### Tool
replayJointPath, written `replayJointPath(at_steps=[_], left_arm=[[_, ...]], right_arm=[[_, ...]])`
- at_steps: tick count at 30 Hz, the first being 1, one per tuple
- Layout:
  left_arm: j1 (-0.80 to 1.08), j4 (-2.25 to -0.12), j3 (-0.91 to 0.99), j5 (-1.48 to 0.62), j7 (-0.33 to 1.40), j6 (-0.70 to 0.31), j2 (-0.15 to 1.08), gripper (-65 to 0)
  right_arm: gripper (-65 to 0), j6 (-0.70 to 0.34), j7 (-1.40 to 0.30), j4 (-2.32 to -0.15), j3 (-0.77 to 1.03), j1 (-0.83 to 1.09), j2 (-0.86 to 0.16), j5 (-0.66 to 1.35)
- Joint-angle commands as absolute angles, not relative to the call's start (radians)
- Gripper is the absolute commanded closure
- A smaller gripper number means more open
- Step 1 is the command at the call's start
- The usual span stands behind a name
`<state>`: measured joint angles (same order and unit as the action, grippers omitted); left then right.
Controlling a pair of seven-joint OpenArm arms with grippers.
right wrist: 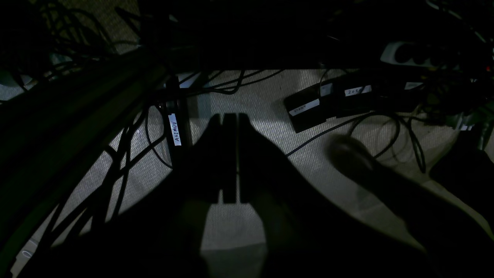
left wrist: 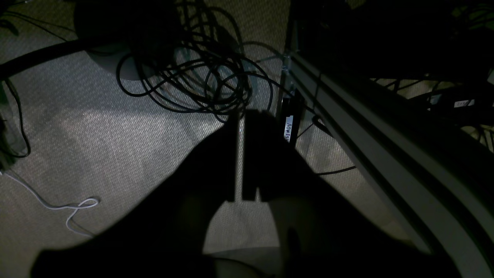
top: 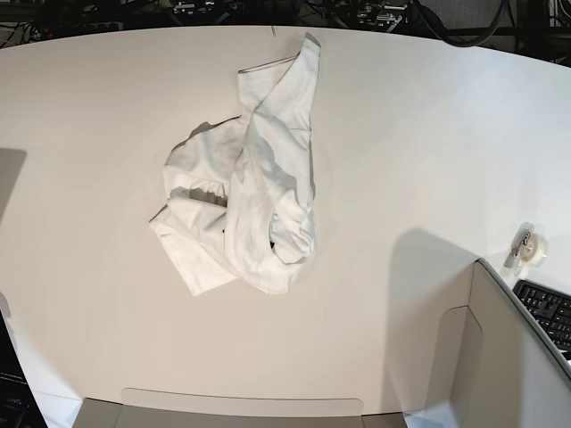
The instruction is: Layout the t-shirt on the table in an organized manner, then fold the t-shirt properly
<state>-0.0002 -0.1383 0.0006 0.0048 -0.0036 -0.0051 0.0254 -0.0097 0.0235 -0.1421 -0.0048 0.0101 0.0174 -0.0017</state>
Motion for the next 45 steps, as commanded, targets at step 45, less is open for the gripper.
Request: replayJointPath(at_steps=[45], left_arm=[[0.572,-0.892,0.001,-0.002,-0.005,-0.008,0.061,-2.5]], right_arm=[[0.0,-0.004,0.104,-0.802,-0.007,0.595,-0.113,-0.007]])
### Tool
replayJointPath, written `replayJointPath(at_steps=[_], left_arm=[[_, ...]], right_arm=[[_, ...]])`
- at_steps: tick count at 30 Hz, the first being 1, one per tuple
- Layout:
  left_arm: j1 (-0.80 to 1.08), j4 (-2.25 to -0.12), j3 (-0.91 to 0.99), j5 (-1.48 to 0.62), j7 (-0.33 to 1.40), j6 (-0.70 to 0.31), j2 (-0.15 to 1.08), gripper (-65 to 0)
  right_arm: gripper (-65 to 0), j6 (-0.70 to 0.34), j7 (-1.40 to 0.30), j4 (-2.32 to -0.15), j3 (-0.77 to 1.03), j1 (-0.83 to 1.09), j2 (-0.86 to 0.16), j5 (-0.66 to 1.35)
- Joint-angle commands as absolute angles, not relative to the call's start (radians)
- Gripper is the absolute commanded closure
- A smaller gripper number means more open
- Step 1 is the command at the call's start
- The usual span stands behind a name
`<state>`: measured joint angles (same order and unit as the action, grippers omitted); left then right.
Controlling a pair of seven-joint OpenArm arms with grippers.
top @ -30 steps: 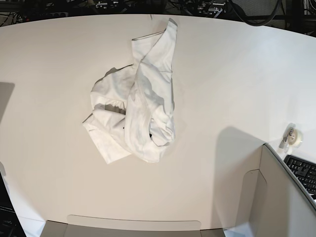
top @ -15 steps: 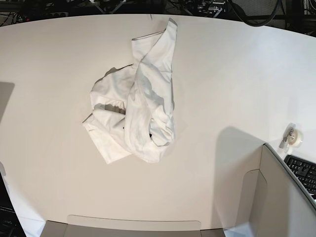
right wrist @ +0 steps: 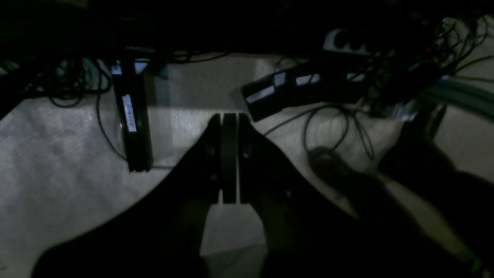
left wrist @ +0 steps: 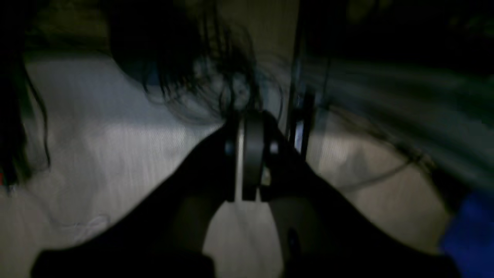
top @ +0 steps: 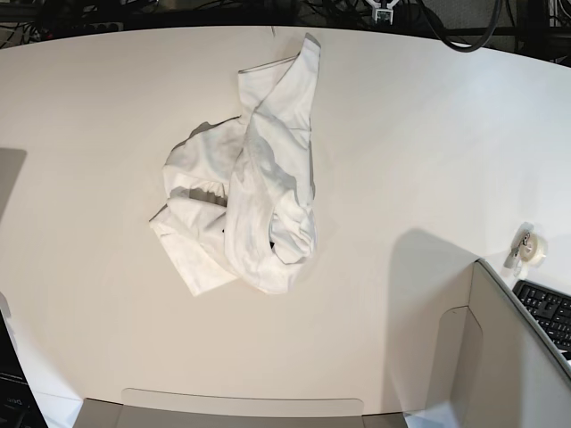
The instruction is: Layout the t-shirt on the table in an organized manner, then fold the t-shirt properly
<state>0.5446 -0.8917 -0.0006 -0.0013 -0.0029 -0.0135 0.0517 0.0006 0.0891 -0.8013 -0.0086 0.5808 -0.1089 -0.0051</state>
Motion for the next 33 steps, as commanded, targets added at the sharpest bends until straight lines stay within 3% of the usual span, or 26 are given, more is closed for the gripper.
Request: replayJointPath(at_steps=[1,7,12,21,30,33], left_arm=[[0.608,-0.949,0.001,-0.002,-0.005,-0.008,0.074,-2.5],[0.869,-1.307,-0.059,-0.015,0.004,-0.008,0.163,-2.5],[1.102,-1.684,-0.136,-0.113,0.147,-0.008,0.278,-2.5],[1.302,-2.058,-0.168,-0.159,0.171,-0.010,0.492,-2.6],[1.171,-2.091,-0.217,-0.160,0.211,-0.010,0.553,-3.1],[1.073,-2.092,-0.260,-0.162,0.223,-0.010,0.550,-7.6]], right_arm=[[0.0,-0.004,0.102,-0.860,-0.007,0.639,-0.125,-0.012],[0.0,-0.004,0.102,-1.204,-0.007,0.878,-0.186,-0.096],[0.0,-0.004,0.015,-1.494,-0.007,1.043,-0.268,-0.096],[0.0,0.001,-0.028,-1.963,0.028,1.239,-0.367,-0.096],[-0.2,-0.002,-0.058,-2.040,0.150,1.044,-0.311,-0.096],[-0.3,-0.002,-0.099,-2.041,0.145,0.926,-0.305,-0.096]])
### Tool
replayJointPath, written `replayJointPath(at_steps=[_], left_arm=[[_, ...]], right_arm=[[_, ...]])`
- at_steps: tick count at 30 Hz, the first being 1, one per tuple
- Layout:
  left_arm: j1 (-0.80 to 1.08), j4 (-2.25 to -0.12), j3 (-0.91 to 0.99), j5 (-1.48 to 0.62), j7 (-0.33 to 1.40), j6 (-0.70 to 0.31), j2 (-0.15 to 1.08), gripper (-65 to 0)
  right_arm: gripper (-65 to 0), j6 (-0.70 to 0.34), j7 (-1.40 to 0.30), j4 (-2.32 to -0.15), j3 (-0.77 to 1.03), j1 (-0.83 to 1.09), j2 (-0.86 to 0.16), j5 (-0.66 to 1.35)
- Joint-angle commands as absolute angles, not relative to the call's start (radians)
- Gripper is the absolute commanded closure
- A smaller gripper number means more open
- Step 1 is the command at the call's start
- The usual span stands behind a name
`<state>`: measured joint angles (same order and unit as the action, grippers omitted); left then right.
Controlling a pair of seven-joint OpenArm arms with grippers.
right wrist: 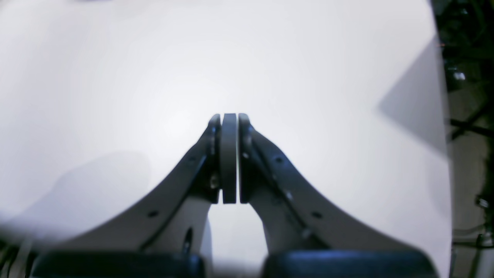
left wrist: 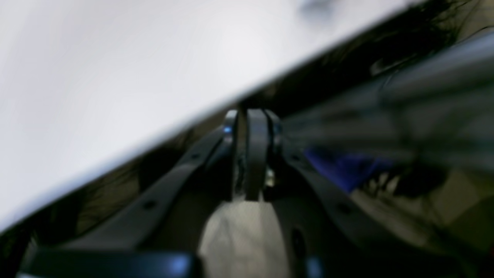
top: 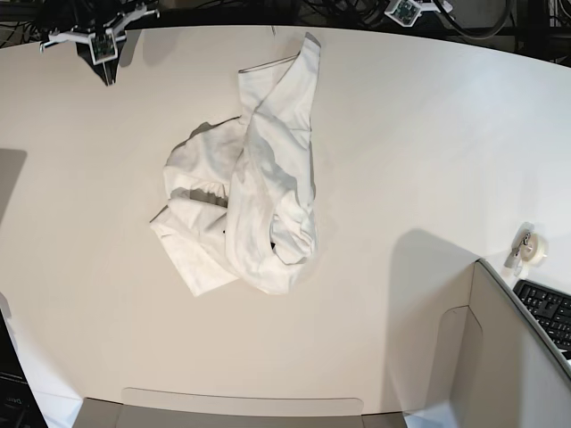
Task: Layout the t-shirt on the table in an organized manner, then fold the t-shirt properly
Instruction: 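Lower both grippers onto the crumpled shirt and grasp its fabric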
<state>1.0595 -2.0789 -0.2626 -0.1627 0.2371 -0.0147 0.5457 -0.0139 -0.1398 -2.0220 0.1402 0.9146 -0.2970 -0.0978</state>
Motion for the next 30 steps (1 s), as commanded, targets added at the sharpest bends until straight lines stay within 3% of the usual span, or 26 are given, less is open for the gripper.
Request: replayJointPath(at_steps=[1,4,7,11,15,20,24,28,30], left_arm=[[1.035,-2.092,-0.274,-0.162,0.223,-0.010,0.550,-9.9],[0.924,-2.092,-0.308,-0.163,0.223,-0.010,0.549,-16.4],[0.811,-2.092,-0.340,-0.165,0.225,-0.010,0.549,-20.6],[0.657,-2.092,-0.390,-0.165,0.317,-0.010,0.493,-21.0],[0.493,-2.092,-0.473,-0.165,0.461,-0.010,0.401,-21.1],[0.305,-2.092,-0.579,-0.165,0.673,-0.010,0.240,-21.1],[0.203,-2.089,-0.585,-0.163,0.791,-0.005,0.099,-21.1],[0.194,-2.074,-0.584,-0.159,0.791,0.015,0.094,-21.1],[0.189,-2.068,-0.584,-0.157,0.799,0.091,0.090,-21.1]], right_arm=[[-0.4,-0.002,-0.116,-2.041,0.145,0.881,-0.303,-0.097],[-3.2,-0.001,-0.160,-2.041,0.150,0.742,-0.303,-0.097],[-10.9,-0.002,-0.216,-2.041,0.150,0.588,-0.303,-0.097],[-20.4,-0.004,-0.312,-2.035,0.142,0.369,-0.303,-0.097],[-24.2,-0.022,-0.443,-2.031,0.128,0.162,-0.302,-0.097],[-24.6,-0.137,-0.492,-1.945,0.085,-0.054,-0.275,-0.097],[-24.6,-0.288,-0.489,-1.825,0.084,-0.168,-0.242,-0.097],[-24.5,-0.472,-0.493,-1.712,0.084,-0.220,-0.220,-0.097],[-24.4,-0.553,-0.487,-1.635,0.084,-0.246,-0.228,-0.097]])
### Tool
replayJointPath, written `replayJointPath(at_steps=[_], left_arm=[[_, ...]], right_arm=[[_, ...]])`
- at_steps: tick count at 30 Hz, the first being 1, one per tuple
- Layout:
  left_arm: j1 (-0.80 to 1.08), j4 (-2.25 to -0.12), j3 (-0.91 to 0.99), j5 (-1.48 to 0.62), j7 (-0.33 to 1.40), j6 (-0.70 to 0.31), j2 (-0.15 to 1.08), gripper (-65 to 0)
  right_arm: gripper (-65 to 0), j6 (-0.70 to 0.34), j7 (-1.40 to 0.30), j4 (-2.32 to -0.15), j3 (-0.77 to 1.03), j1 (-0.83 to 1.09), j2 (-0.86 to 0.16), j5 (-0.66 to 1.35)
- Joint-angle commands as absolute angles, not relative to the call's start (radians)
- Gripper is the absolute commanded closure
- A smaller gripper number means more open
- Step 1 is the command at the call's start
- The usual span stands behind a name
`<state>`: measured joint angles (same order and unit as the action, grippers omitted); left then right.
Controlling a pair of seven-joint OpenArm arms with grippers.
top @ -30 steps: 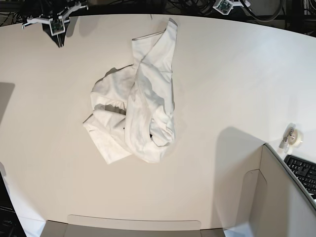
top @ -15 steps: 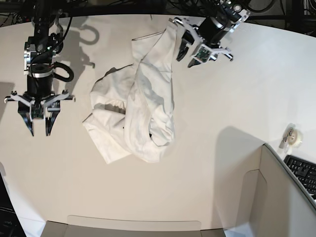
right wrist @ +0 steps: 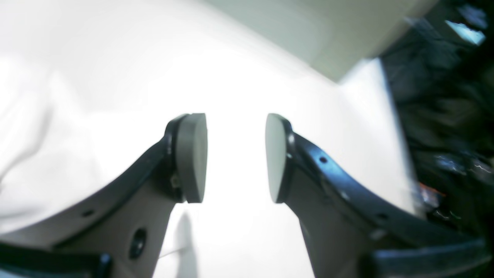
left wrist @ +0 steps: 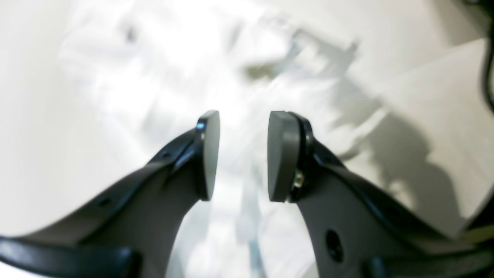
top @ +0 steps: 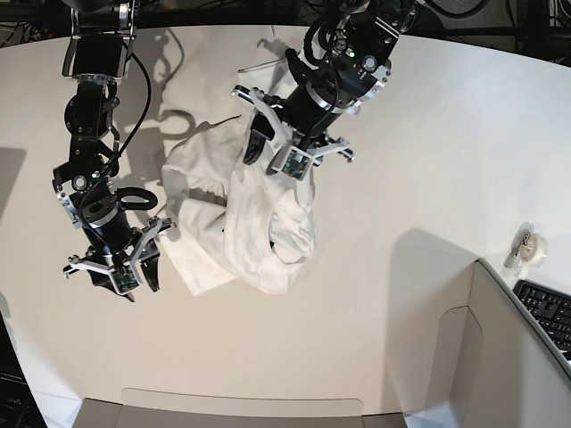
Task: Layout the t-shirt on the table in an organized manner, then fold the t-shirt properly
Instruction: 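Lower both grippers onto the crumpled shirt and grasp its fabric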
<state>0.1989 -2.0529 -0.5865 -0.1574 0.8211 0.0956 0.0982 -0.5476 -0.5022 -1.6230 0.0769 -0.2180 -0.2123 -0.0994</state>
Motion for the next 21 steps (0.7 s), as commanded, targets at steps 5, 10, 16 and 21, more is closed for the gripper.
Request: replayJointPath(at_steps=[5,10,16,21], left_arm=[[0.153,-2.043,-0.584,-0.157,0.848,0.240,0.045,-21.1],[0.136,-2.040,-0.588,-0.163,0.889,0.288,-0.007,-21.1],[0.140,-2.023,-0.590,-0.163,0.891,0.289,-0.056,-21.1],[0.165,-1.979,-0.588,-0.165,0.877,0.291,-0.085,-21.1]], right_arm=[[-24.4,-0.661,-0.475,-1.506,0.084,-0.303,-0.272,-0.093],[-24.4,-0.664,-0.429,-1.501,0.084,-0.315,-0.274,-0.093],[-24.4,-0.664,-0.427,-1.501,0.084,-0.334,-0.274,-0.093],[-24.4,-0.664,-0.409,-1.501,0.084,-0.334,-0.274,-0.093]])
